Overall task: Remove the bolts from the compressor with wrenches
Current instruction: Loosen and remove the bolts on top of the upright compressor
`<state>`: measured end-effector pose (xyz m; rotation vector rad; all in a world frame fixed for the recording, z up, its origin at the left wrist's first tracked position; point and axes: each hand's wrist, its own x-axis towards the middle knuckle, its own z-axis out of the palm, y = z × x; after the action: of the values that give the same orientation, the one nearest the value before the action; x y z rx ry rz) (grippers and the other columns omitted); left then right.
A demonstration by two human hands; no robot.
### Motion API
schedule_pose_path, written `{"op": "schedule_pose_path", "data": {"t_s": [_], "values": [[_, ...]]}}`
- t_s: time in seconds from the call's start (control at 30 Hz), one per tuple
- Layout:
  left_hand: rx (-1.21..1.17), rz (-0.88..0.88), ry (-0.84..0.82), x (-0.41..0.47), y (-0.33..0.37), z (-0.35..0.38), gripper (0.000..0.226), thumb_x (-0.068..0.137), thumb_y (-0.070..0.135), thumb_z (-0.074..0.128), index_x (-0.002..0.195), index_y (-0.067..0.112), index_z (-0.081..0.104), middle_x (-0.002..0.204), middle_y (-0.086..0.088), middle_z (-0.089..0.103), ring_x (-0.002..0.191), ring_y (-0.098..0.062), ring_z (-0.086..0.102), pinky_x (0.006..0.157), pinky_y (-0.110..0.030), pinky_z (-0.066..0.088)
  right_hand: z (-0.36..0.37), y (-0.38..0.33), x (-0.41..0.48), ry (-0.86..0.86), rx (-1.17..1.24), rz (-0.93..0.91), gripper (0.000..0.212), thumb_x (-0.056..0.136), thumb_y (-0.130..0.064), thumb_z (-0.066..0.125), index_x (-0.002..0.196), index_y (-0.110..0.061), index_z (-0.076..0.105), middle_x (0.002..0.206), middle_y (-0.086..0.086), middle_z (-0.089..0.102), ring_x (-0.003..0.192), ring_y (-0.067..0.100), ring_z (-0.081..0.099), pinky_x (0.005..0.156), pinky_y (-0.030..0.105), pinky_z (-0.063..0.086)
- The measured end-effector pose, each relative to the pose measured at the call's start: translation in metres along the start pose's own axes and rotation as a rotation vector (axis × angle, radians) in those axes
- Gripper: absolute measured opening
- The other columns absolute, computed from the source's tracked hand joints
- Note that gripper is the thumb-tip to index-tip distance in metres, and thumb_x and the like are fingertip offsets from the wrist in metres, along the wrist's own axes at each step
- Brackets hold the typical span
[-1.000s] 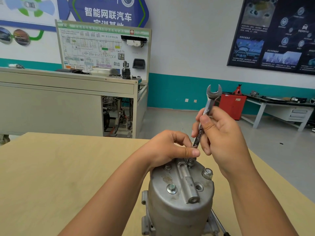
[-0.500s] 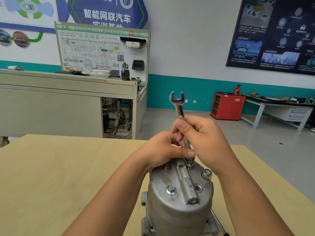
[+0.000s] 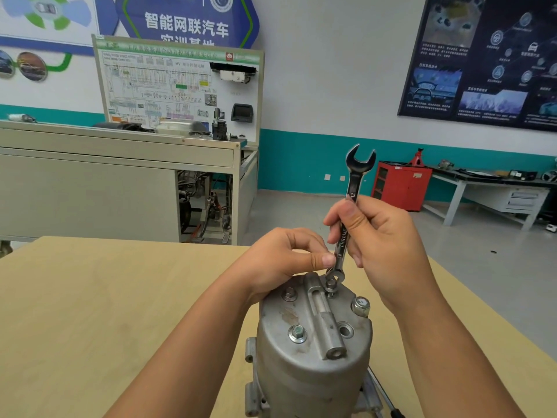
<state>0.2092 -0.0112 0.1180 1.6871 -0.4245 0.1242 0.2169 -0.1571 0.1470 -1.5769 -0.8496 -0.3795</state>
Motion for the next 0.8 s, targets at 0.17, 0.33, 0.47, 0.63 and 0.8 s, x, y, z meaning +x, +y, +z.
{"op": "schedule_pose_path", "data": {"t_s": [0.17,0.33,0.47,0.63,0.8], "values": [[-0.031,0.010,0.002,-0.0010,-0.0001,0.0003,0.009,0.057,0.023,0.073,0.057,0.018,0.066,0.068,0.016,0.059,0.072,-0.003,0.057,0.077,-0.012,0.045,0.0025,-0.0008,0.0029,-0.058,0.014,-0.018,0.029,0.093,-0.026,0.046,0.070,-0.021,0.062,0.058,-0.004,0.059,0.046,0.000,0.051,0.050,0.006,0.037],[-0.040,0.016,0.024,-0.0021,0.0016,0.0015,0.008,0.056,0.020,0.074,0.052,0.019,0.066,0.074,0.007,0.058,0.080,-0.007,0.056,0.082,-0.018,0.046,0.0032,-0.0030,0.0022,-0.089,0.070,-0.007,0.030,0.085,-0.037,0.045,0.068,-0.019,0.062,0.054,-0.004,0.057,0.043,0.000,0.049,0.049,0.005,0.036],[-0.030,0.018,0.026,-0.0014,0.0012,0.0011,0.011,0.055,0.022,0.074,0.047,0.022,0.066,0.067,0.015,0.058,0.074,-0.004,0.056,0.080,-0.016,0.046,0.0028,-0.0015,0.0033,-0.099,0.106,0.013,0.032,0.084,-0.037,0.045,0.068,-0.014,0.061,0.053,-0.003,0.055,0.042,0.000,0.048,0.048,0.005,0.036],[-0.028,0.027,0.018,-0.0013,-0.0008,0.0005,0.014,0.056,0.025,0.075,0.046,0.024,0.065,0.065,0.018,0.056,0.071,-0.004,0.055,0.082,-0.021,0.043,0.0037,-0.0014,0.0040,-0.129,0.158,0.019,0.031,0.085,-0.035,0.045,0.068,-0.013,0.059,0.051,-0.003,0.054,0.041,-0.001,0.046,0.047,0.005,0.035],[-0.024,0.053,-0.016,-0.0009,-0.0051,-0.0006,0.028,0.058,0.020,0.084,0.047,0.025,0.059,0.065,0.015,0.056,0.070,-0.003,0.054,0.078,-0.019,0.040,0.0086,0.0039,0.0041,-0.155,0.157,0.049,0.031,0.088,-0.034,0.048,0.064,-0.019,0.059,0.051,-0.002,0.053,0.048,0.005,0.046,0.051,0.013,0.038]]}}
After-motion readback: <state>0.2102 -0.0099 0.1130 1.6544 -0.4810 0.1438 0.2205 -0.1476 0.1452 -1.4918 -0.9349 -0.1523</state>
